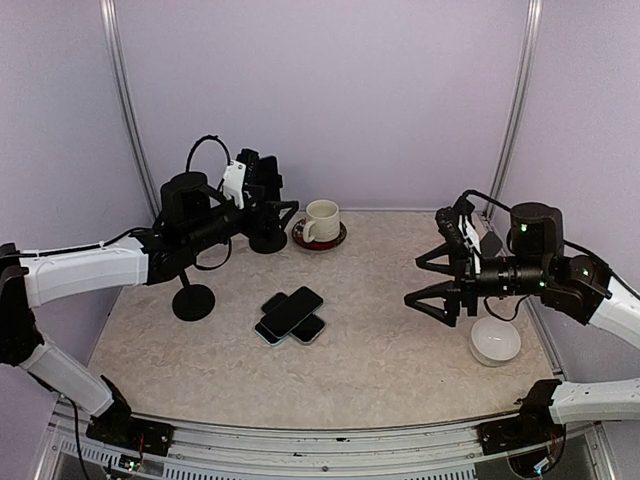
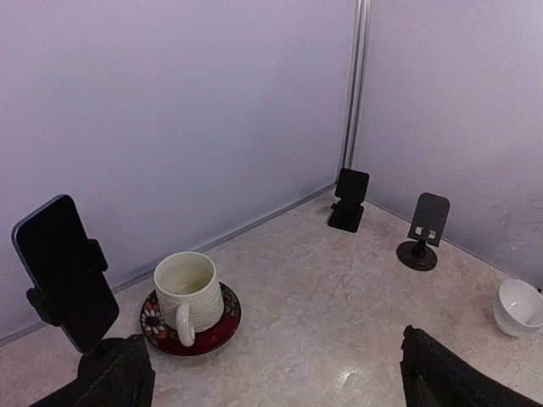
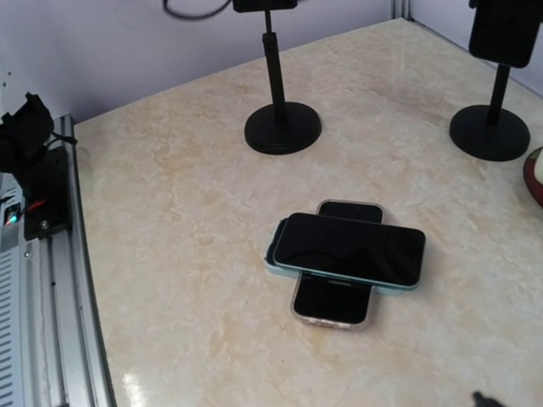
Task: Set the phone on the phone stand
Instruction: Pick up the phone from the phone.
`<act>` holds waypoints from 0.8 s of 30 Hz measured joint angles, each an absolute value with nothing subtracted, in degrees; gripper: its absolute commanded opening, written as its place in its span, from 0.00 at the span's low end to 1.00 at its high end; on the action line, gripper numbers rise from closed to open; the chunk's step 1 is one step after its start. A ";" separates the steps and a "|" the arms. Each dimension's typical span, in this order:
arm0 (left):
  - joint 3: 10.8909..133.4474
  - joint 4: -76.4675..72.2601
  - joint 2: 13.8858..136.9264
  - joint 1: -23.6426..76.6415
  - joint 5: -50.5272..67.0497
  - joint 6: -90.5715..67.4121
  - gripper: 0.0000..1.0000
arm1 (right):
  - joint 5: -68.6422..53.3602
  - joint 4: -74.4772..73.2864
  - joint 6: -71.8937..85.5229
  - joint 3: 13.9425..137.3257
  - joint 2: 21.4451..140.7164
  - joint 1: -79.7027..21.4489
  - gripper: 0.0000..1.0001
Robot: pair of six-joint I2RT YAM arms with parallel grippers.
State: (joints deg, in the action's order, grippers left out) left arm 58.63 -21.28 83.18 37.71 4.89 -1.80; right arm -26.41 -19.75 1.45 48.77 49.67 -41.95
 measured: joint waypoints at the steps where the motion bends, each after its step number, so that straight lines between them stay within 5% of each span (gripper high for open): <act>1: 58.02 -21.32 83.07 38.94 3.75 -1.61 0.99 | -26.44 -19.75 1.48 48.75 49.67 -41.95 1.00; 24: 49.23 -24.47 91.53 42.46 -2.59 -1.91 0.99 | -27.46 -18.13 2.20 47.66 50.35 -41.95 1.00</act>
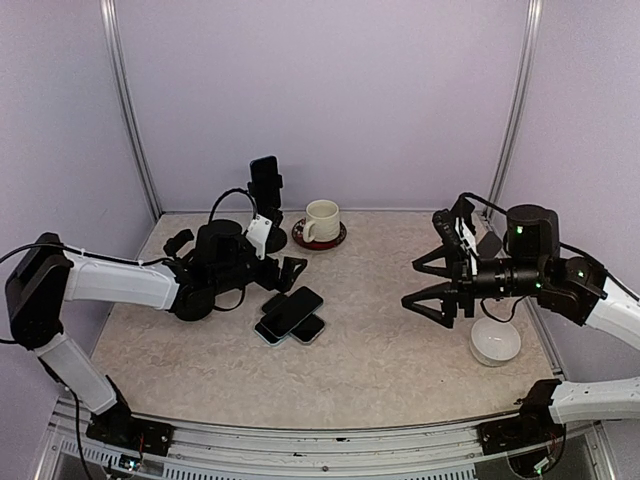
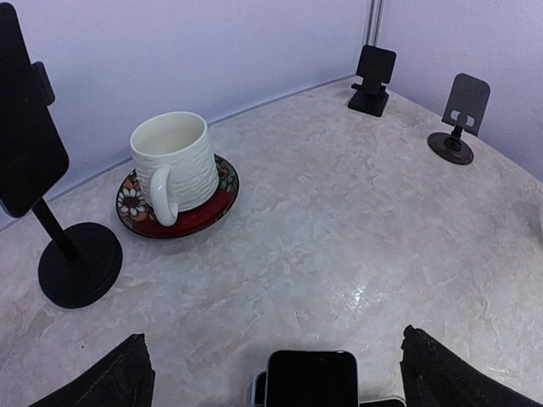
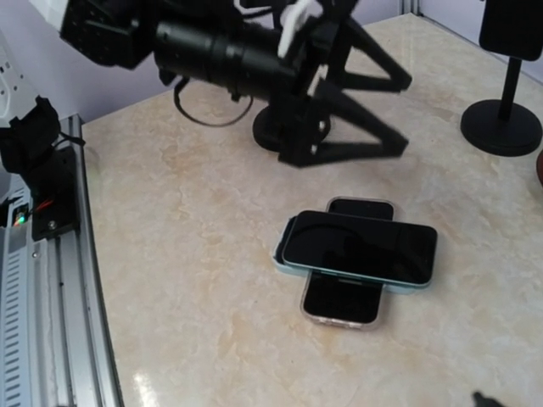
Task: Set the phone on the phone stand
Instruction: Pick up the phone from the phone.
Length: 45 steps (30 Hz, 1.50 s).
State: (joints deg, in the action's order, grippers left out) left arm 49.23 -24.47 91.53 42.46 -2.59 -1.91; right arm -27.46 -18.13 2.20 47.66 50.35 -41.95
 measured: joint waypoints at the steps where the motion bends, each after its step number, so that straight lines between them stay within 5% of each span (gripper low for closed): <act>1: 48.99 -24.49 91.94 42.46 -2.52 -1.69 0.99 | -27.46 -18.09 2.24 47.66 50.37 -41.95 1.00; 45: 57.71 -6.92 106.72 45.36 2.83 6.87 0.99 | -28.56 -16.80 3.07 47.66 52.60 -41.93 1.00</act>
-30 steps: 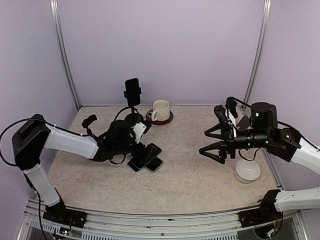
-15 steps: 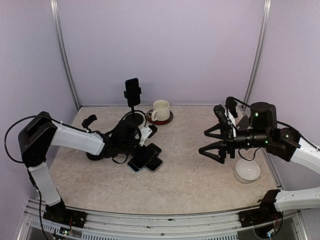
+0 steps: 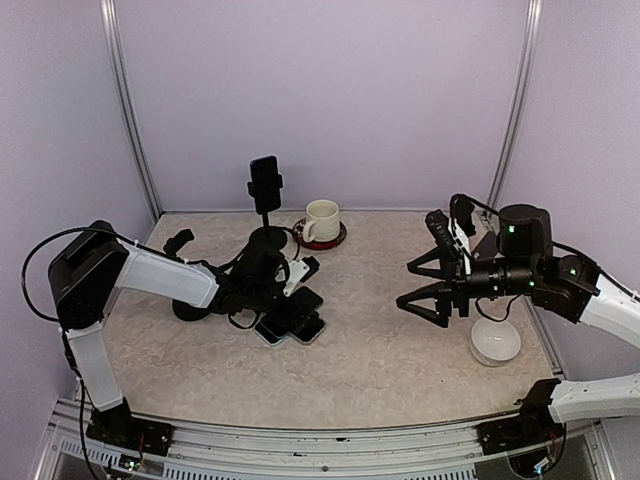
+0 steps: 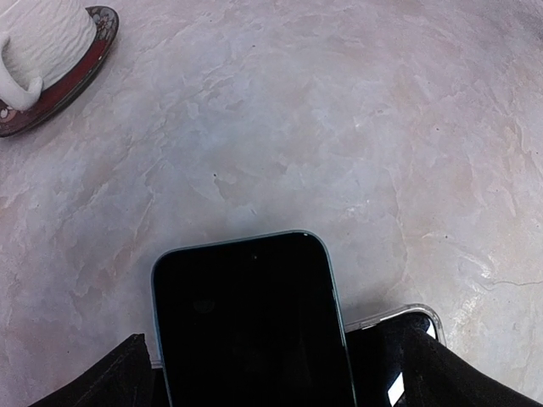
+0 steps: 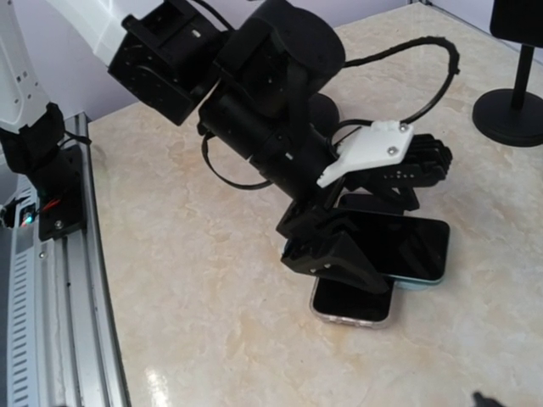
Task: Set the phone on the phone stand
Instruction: Pick up the phone from the phone.
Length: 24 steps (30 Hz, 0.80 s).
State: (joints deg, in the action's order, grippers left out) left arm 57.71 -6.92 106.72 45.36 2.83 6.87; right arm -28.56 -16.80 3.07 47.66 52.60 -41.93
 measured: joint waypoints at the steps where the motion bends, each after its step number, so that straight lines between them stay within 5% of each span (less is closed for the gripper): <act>1: 57.87 -6.68 106.80 45.36 2.85 6.90 0.99 | -28.56 -16.80 3.07 47.66 52.62 -41.93 1.00; 24: 60.49 -2.61 108.84 45.36 0.19 6.46 0.78 | -28.73 -16.75 3.01 47.72 54.50 -41.93 1.00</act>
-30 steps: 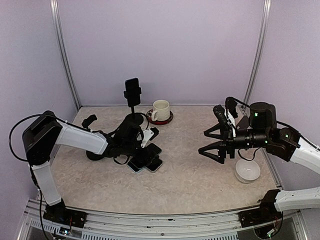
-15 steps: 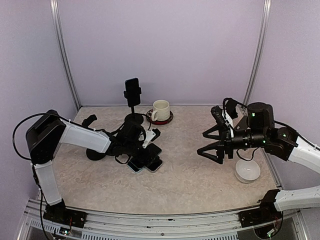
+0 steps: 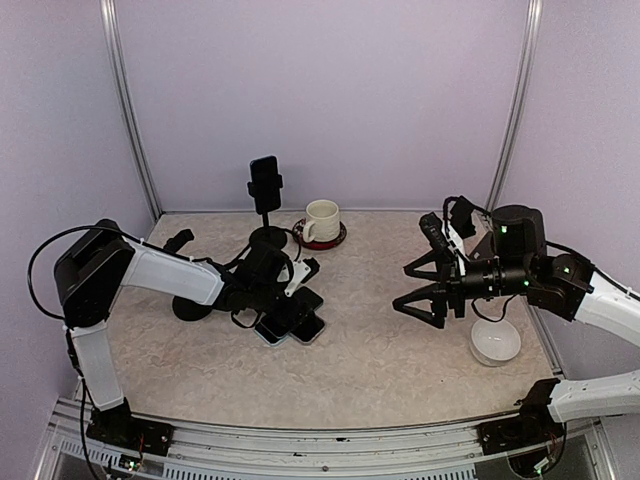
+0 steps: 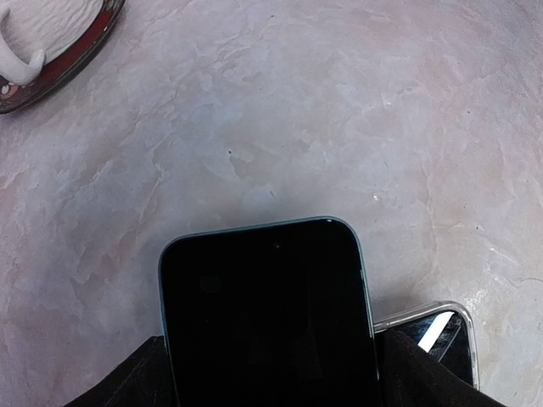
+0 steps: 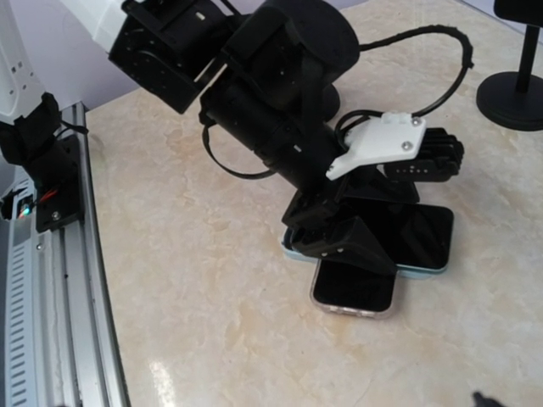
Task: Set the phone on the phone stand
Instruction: Pick up the phone from the phone.
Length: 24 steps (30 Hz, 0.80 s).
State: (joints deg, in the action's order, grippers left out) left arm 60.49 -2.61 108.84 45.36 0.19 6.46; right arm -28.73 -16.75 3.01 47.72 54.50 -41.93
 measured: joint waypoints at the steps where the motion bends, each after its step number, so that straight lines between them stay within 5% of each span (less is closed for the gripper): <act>1: 60.49 -2.59 108.84 45.36 0.05 6.33 0.77 | -28.73 -16.75 3.01 47.72 54.50 -41.93 1.00; 7: 60.53 -2.52 108.84 45.52 -0.08 6.24 0.78 | -28.73 -16.53 3.03 47.72 54.57 -41.93 1.00; 12: 61.23 -1.45 108.84 46.00 -0.49 6.28 0.64 | -28.73 -16.43 3.05 47.72 54.57 -41.93 1.00; 24: 60.69 -1.58 107.90 46.44 -0.36 6.04 0.50 | -28.75 -16.38 3.09 47.72 54.57 -41.93 1.00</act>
State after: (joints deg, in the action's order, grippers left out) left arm 60.69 -1.58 107.90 46.44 -0.36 6.04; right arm -28.75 -16.38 3.09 47.72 54.57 -41.93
